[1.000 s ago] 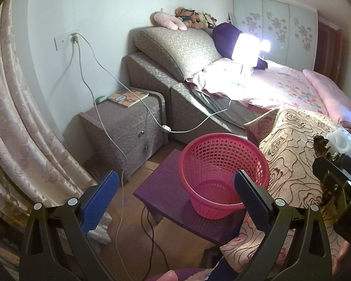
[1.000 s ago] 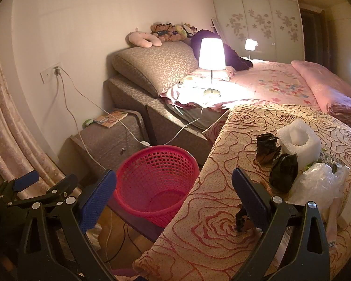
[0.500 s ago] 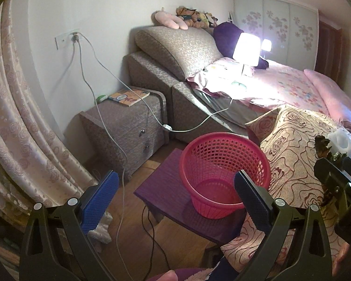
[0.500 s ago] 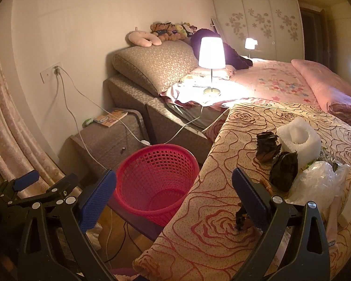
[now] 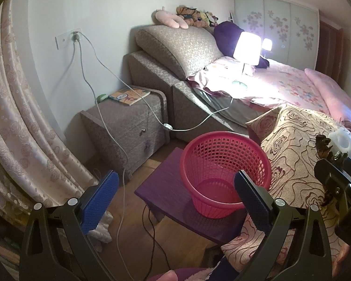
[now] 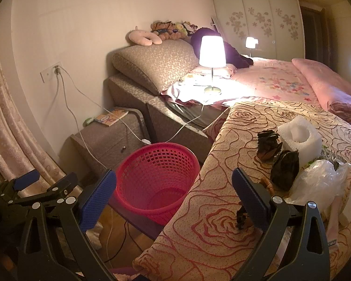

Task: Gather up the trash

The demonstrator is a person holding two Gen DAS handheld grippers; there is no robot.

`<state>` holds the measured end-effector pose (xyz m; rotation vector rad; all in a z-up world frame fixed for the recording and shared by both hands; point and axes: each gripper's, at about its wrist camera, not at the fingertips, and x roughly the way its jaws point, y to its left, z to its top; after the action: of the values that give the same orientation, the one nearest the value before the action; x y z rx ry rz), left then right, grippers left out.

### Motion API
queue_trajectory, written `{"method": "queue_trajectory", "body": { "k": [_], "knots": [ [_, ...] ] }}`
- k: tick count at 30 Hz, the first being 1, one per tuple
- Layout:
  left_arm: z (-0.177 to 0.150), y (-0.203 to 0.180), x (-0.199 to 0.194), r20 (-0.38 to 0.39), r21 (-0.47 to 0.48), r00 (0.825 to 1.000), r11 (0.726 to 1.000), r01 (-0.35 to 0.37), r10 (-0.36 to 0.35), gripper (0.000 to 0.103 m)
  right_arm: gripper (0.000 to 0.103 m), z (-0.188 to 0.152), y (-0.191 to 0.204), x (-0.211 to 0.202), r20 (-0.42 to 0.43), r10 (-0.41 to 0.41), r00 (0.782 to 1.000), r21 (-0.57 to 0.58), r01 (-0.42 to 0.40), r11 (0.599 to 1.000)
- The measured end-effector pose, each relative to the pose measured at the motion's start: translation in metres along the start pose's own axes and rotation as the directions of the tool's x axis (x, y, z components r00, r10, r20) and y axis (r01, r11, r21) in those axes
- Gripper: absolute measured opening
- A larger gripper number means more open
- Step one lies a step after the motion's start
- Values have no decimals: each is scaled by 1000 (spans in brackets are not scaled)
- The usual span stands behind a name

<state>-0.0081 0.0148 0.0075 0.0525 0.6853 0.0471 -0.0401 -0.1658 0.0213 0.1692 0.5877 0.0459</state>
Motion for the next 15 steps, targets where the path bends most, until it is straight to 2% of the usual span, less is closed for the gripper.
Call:
{"method": "queue_trajectory", "body": {
  "k": [9,15],
  "knots": [
    [0,1,-1,0,5,1000,1000,0,0,95,96,1,0,0,1,-3,1000,1,3,1000],
    [-9,0,-4,0,28,1000,999,18,-18,95,96,2,-21,-10,3,-50,999,53,49,997]
  ]
}}
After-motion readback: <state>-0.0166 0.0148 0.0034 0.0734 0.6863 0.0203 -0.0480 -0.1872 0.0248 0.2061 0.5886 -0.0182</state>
